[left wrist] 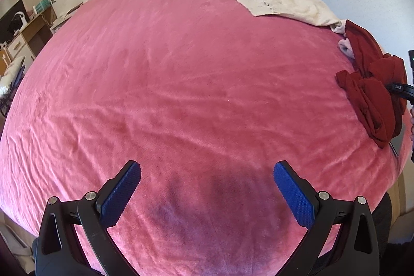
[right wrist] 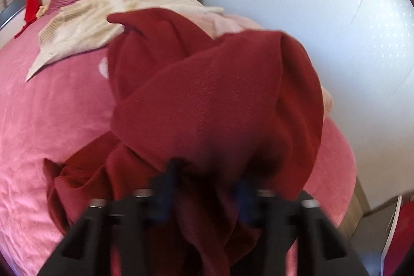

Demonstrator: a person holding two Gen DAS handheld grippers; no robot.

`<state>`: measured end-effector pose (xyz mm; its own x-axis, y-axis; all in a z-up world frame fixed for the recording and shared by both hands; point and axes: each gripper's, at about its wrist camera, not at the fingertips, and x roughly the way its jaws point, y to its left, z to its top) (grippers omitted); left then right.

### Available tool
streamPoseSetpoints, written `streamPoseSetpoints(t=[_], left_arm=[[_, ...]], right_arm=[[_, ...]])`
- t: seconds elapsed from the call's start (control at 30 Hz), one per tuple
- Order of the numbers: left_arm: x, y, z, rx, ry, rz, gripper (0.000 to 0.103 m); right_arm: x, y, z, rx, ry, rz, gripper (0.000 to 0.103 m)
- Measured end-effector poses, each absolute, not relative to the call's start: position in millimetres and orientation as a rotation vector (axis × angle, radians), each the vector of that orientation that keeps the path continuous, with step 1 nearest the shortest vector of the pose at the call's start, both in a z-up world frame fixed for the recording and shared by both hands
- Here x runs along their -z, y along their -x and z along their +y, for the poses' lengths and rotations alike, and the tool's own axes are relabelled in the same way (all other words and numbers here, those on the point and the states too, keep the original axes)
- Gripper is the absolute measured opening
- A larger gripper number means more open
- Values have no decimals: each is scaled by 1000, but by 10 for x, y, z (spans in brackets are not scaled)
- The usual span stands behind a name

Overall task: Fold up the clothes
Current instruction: 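Grasp the dark red garment with the right gripper and lift it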

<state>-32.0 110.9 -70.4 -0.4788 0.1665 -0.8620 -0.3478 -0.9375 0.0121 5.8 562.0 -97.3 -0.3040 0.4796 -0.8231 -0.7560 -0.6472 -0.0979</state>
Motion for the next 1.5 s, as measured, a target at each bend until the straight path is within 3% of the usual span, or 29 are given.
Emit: streamPoseSetpoints(t=[0.1,0.2,0.37,0.67,0.97,1.17,1.33,1.4,1.5], left_arm=[[703,341,1005,-2464,1407,247,103],[685,351,866,-2482,1408,217,103],[645,359,587,-2517,1417,147,103],[425,294,-171,-2655,1380,-1,103],[98,124,-1119,-2865,1292,-138,103],[-108,-121,-1932,-3080,1243,-219,103],[-43,-213,-2342,-3159,1293,-305,103],[27,-234,-2462,-3169,1333,-343,103],[176,-239,-2538,-3156,1400,-347,103]], right_arm=[[836,-151,5565,-2078,1075,471,9],[524,-310,5556,-2171,966,717,8],[-349,-310,5350,-2417,784,904,7],[-2113,389,4274,-2873,577,925,7],[-3254,1260,2472,-3333,534,1013,7],[-3295,1505,1554,-3501,623,1147,7],[-2664,1798,1541,-3345,743,1241,7],[-2214,1920,1689,-3205,848,1193,10],[-1414,2038,1962,-2991,1080,960,18]])
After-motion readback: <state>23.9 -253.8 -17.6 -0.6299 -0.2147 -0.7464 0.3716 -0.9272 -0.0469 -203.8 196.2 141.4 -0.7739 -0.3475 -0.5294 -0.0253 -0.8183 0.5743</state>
